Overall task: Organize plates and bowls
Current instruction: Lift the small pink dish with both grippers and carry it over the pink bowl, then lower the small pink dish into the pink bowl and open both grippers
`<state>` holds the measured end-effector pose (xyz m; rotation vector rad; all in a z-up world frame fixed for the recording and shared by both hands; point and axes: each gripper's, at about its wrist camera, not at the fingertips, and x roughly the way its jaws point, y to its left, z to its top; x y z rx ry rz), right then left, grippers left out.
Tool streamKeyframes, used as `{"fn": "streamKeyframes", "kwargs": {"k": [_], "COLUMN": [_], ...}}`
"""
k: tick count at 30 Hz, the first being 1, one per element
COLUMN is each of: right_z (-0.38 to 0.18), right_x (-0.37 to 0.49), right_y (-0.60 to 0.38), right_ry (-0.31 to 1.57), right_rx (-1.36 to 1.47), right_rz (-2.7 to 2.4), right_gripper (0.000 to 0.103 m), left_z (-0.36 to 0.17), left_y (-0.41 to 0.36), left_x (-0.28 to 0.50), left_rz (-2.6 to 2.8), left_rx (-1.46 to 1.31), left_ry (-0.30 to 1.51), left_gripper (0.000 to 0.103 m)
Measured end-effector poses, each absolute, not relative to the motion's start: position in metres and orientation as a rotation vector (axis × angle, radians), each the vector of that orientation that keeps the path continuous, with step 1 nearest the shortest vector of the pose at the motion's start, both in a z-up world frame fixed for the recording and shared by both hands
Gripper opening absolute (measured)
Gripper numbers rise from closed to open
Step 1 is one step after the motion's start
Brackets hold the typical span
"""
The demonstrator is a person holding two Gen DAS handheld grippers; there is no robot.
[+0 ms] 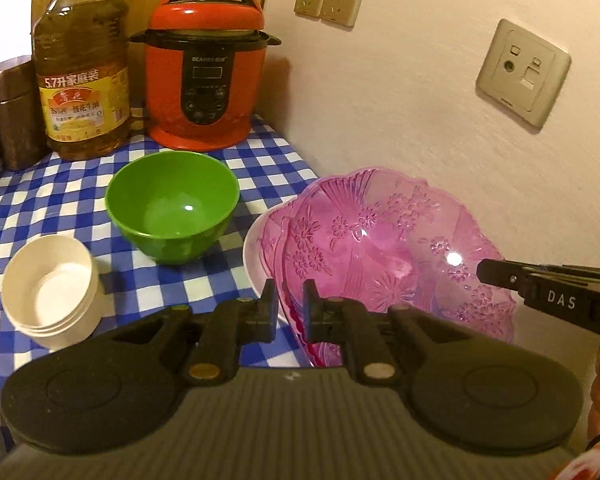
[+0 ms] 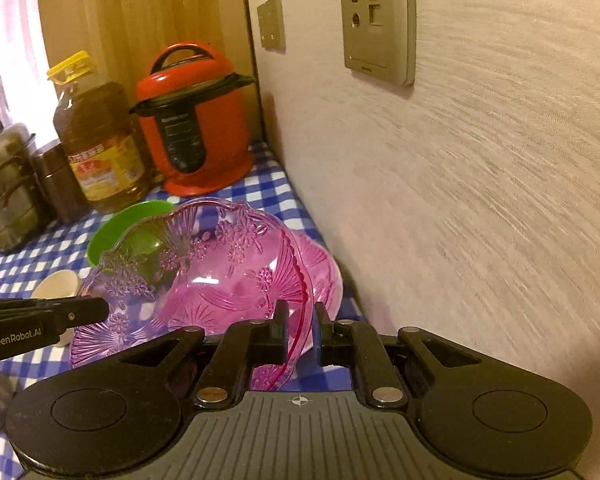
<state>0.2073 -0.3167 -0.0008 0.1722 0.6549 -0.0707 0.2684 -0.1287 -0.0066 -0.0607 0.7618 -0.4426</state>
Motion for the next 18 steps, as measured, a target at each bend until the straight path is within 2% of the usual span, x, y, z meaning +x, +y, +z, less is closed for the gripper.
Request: {"fn": "streamKeyframes", "kwargs": {"k": [18], "right_z": [-0.047], "right_x": [0.270], "right_y": [-0.330], "right_ry": [0.664], "right_rx": [0.117], "right_rz": [-0.083], "right_gripper": [0.012], "left_z": [-0.053], "left_y": [-0.151], "left_x": [0.331], "left_rz": [-0.431], "left_rx": [-0.062], "left_ry": [0.768], "left_gripper": [0.011]}}
